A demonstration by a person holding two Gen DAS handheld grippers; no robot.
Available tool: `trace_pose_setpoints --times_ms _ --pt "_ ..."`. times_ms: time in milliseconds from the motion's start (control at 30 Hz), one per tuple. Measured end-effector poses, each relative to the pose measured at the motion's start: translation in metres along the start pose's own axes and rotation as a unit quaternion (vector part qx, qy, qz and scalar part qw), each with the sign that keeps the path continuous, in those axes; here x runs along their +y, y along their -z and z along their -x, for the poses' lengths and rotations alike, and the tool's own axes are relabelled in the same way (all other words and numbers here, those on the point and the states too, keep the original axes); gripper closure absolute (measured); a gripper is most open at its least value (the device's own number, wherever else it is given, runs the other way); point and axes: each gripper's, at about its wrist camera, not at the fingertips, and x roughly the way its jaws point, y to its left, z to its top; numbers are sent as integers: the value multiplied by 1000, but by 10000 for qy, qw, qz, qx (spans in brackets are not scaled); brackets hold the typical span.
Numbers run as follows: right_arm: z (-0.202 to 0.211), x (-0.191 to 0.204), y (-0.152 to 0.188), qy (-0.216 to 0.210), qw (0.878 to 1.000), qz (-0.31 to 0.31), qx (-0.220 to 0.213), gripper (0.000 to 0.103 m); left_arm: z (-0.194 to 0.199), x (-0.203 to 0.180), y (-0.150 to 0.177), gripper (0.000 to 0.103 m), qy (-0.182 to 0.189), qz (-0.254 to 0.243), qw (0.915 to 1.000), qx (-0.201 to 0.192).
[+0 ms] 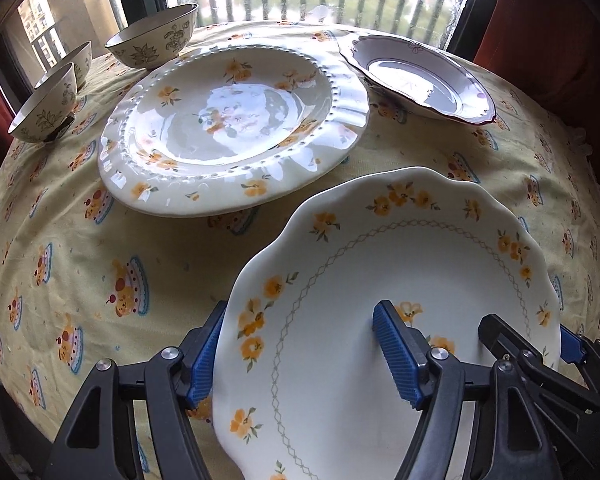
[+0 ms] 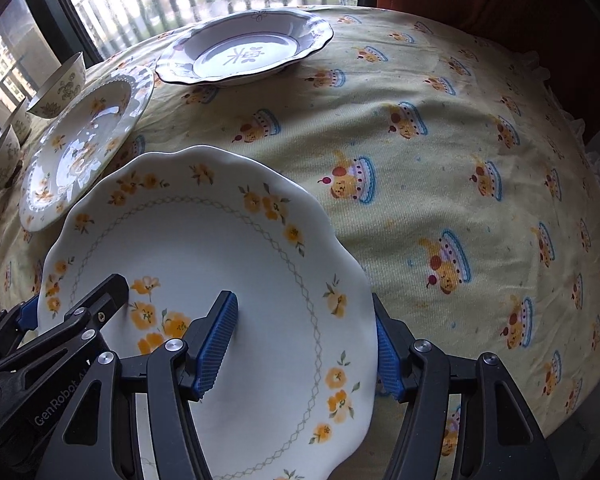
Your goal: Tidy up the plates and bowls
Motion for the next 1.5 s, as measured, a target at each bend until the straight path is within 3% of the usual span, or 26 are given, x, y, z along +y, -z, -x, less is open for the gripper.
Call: trace_pose_setpoints --times_ms 167,367,533,700,800,1133,1500 --pt "-2 0 -2 -23 10000 5 53 36 2 -6 1 31 -187 -203 9996 -83" --pt "-2 -6 -8 -162 9987 -283 385 36 1 -5 0 25 -204 -346 9990 209" --pt "18 1 -11 28 9998 -169 74 30 6 2 6 22 84 -490 9980 388" --pt "38 10 -9 -162 9991 -396 -68 25 30 13 -1 15 24 -814 9967 -3" --pt "54 25 -10 -130 9987 -449 -194 24 40 31 -11 13 283 -701 9971 -9" --pt "91 101 -28 -229 9958 -398 -786 24 65 92 -43 13 428 -700 9959 -384" --pt "82 152 -76 20 9920 -751 -1017 24 54 128 -107 13 257 -1168 9901 -734"
